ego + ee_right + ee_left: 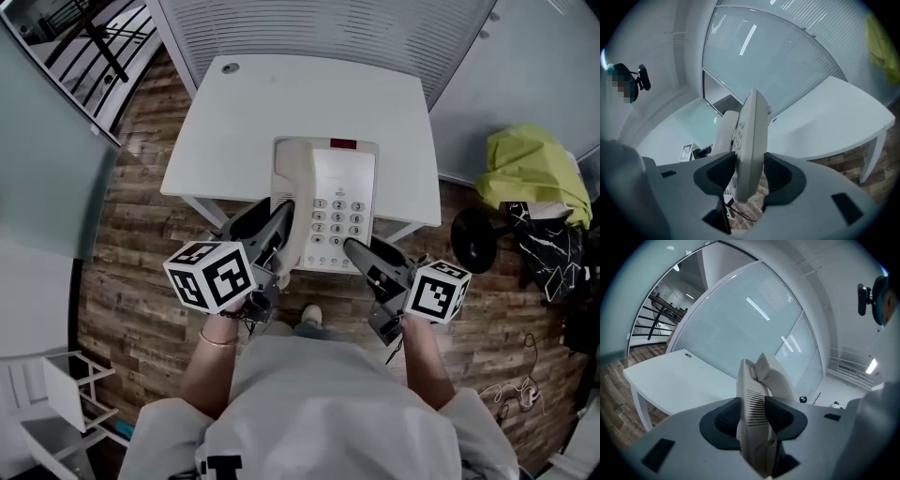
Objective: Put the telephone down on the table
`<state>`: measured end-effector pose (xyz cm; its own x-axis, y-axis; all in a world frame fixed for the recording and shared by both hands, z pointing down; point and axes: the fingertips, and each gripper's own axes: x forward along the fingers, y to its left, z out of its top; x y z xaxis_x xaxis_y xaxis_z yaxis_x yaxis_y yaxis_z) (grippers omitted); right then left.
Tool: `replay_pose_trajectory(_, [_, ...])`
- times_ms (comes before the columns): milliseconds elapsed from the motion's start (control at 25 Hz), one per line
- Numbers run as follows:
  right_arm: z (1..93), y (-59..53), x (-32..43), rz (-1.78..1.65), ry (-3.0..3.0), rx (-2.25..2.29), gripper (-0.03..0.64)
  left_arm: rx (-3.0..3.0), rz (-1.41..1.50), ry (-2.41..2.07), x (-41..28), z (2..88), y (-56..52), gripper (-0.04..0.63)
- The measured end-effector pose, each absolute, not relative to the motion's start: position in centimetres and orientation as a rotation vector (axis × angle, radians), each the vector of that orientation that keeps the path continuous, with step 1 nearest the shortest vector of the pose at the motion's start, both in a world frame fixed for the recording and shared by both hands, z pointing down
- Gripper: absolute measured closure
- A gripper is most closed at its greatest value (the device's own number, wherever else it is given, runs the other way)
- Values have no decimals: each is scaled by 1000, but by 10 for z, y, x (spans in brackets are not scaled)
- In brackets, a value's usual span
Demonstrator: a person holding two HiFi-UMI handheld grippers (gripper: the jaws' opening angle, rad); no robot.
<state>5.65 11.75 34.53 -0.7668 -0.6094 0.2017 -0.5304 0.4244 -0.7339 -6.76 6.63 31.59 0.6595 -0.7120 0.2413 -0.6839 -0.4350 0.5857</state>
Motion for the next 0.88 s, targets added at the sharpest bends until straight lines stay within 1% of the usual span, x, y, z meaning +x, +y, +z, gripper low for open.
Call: replay_pose_trajectory(880, [359, 94, 64, -1325, 2518, -1021, 411, 2194, -7, -1086, -59, 326, 41, 434])
